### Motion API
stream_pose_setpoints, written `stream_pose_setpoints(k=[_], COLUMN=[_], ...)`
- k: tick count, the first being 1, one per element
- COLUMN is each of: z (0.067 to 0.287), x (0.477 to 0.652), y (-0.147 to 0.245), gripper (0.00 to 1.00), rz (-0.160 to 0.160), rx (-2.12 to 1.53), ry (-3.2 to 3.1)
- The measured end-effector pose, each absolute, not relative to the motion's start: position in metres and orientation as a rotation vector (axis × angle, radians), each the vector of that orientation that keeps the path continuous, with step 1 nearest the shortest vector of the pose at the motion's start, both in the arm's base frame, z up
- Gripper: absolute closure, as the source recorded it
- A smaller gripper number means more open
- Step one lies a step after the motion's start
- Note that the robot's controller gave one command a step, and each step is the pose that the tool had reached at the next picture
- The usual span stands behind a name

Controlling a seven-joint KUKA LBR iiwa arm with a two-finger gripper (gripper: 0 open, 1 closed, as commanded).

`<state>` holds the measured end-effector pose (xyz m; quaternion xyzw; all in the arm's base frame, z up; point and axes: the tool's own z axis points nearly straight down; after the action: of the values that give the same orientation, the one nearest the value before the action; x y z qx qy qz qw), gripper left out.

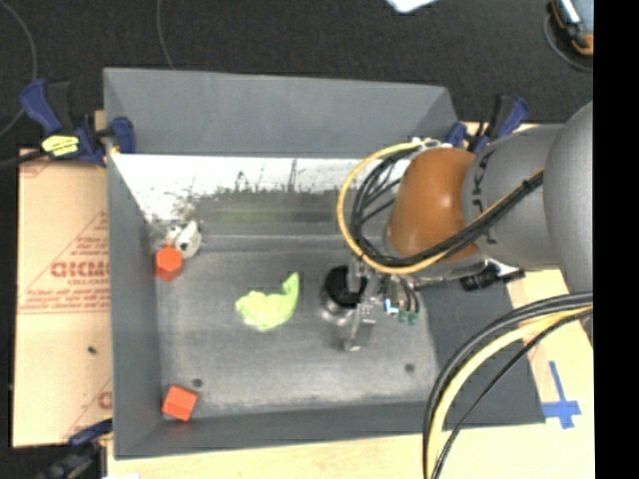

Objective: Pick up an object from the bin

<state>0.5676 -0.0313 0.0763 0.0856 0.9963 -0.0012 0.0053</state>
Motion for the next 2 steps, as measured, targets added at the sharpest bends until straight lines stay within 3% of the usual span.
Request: stream_pose_setpoints(k=[1,2], z=[0.0758,0.0755], x=[0.5759,0.5690], y=[-0.0310,-0.0353], gripper=[0.00,0.00], rz=[0.006,0.001], rx=[0.691,0.513], ry=[3.051,3.068])
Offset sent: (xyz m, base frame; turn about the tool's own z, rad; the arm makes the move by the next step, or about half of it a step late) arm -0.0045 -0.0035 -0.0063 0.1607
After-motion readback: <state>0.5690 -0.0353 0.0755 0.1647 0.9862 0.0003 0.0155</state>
